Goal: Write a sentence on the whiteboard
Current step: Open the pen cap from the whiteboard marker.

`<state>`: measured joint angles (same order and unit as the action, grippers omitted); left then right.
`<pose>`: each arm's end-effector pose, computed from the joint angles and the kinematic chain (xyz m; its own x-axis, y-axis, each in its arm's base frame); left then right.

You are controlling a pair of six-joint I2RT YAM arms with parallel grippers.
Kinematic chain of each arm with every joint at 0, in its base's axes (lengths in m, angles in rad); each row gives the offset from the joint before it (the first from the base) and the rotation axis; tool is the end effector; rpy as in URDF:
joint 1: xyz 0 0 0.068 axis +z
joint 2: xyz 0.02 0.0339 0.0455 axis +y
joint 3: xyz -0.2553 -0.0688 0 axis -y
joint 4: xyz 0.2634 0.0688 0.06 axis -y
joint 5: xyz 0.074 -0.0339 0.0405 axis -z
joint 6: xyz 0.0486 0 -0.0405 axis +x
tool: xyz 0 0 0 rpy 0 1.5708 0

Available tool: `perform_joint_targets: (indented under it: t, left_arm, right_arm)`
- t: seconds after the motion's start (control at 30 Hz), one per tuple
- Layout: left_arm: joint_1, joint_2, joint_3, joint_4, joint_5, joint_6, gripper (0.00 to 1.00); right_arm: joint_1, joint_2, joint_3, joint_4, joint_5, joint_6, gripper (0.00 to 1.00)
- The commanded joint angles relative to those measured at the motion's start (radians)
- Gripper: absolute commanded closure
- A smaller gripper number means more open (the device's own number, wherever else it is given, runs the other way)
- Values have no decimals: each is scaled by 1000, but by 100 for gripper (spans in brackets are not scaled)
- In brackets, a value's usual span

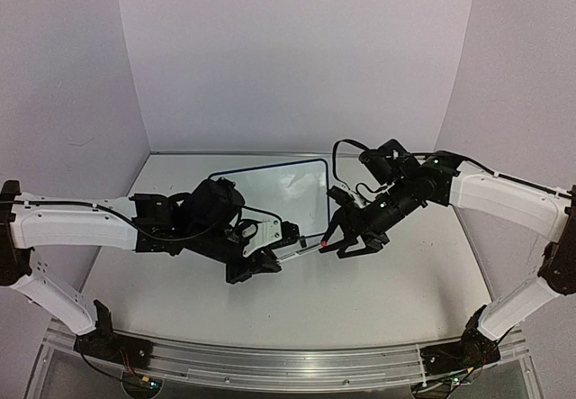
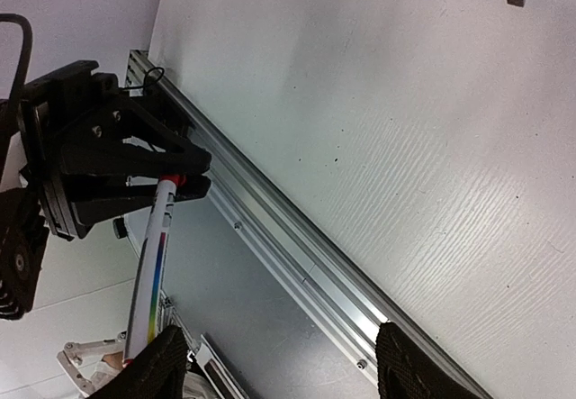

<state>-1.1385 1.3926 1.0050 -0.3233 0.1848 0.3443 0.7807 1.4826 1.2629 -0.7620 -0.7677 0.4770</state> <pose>0.1316 -0.3066 0.2413 0.0636 0.6540 -0.7538 0.9874 0.0687 0.1429 0.2094 0.2550 0.2784 -0.8831 -0.4098 -0.2285 -0.4222 0.4815 0.7681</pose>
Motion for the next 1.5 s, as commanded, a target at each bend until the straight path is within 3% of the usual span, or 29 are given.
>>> perform_joint_targets:
  t: [0.0,0.63,1.47]
  left_arm:
    - [22,51,58,-51,144,-38,100]
    - [81,76,55,-50,195,-75,100]
    - [79,83,63,-51,215,-69,100]
  right_arm:
    - [9,-48,-32,99,31,70,32]
    - [8,-92,-55,147,25,115,37]
    - [116,79,-13,272,32,133,61]
